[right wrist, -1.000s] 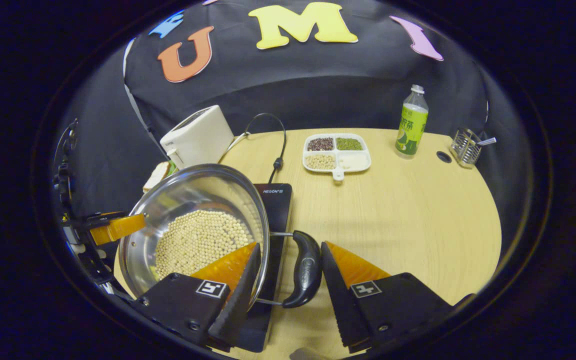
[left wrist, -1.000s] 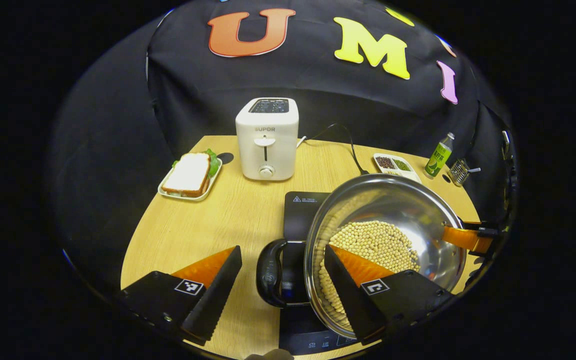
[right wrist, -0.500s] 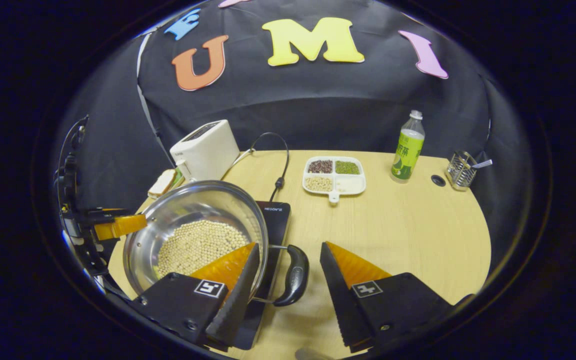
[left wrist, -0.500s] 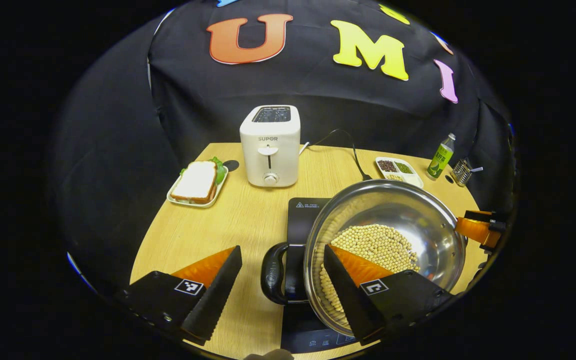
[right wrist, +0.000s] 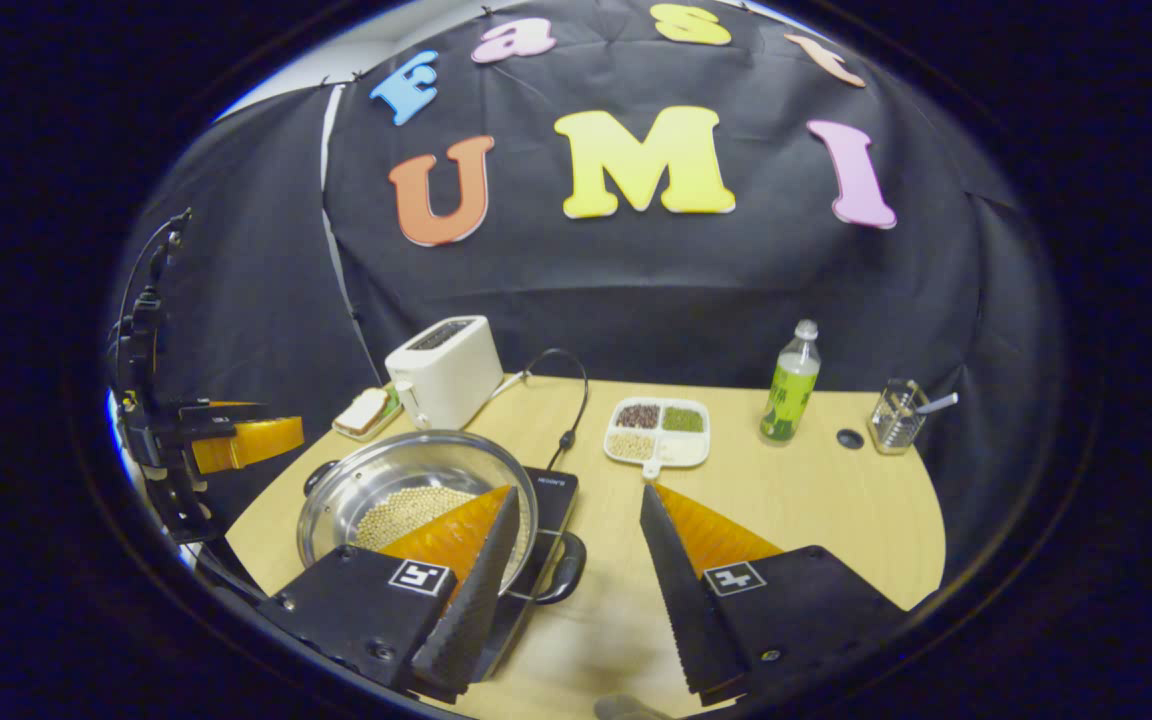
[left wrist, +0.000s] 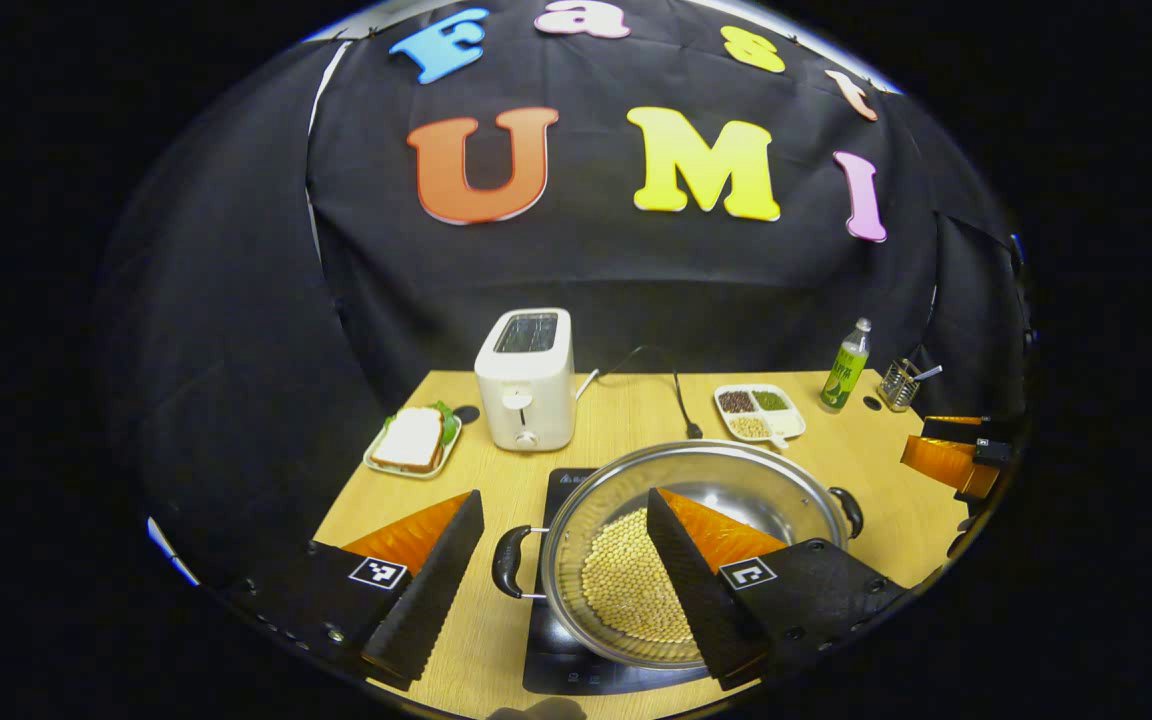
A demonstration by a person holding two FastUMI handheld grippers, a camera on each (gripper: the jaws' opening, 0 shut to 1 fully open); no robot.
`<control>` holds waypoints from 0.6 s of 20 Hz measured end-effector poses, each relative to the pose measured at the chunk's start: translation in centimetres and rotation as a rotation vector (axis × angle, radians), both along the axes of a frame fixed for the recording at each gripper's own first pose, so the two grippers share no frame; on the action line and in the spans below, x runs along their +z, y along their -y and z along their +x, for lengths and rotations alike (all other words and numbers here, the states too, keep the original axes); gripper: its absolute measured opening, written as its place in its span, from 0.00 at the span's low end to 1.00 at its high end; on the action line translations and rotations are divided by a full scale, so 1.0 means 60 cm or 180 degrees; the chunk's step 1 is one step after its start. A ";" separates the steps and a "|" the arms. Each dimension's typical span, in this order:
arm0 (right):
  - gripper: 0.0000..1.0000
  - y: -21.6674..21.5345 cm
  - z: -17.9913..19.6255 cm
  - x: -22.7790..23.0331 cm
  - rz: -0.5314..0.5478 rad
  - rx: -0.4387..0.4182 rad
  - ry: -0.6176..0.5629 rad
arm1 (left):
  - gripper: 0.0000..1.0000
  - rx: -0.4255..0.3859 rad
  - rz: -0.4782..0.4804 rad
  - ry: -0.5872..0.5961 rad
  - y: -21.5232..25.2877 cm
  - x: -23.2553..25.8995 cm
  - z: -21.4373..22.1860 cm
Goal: First push the handle of the pot to place it horizontally, then grasp the pot with both hands and set it on the induction cooktop.
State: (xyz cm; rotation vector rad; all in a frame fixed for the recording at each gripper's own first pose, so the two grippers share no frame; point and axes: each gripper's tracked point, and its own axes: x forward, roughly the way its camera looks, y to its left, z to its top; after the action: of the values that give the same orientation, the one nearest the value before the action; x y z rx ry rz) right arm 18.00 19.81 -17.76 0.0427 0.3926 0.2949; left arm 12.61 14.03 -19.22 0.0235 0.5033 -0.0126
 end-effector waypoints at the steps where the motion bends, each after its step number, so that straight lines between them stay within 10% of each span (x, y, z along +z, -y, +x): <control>1: 0.78 0.018 -0.006 0.029 -0.0032 -0.0008 0.0137 | 0.97 -0.0047 -0.0054 0.0086 0.028 0.025 -0.012; 4: 1.00 0.078 -0.040 0.115 -0.0087 -0.0024 0.0481 | 0.97 -0.0053 -0.0061 0.0285 0.089 0.088 -0.032; 12: 1.00 0.258 -0.154 0.299 -0.0012 -0.0182 0.1056 | 0.97 -0.0123 -0.0222 0.1035 0.269 0.299 -0.113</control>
State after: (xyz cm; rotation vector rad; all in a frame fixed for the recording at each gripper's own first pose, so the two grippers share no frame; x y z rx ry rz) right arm 8.77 4.32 0.19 0.0010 0.0624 0.2396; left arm 5.82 -2.14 -1.28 -0.0329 0.1769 -0.0632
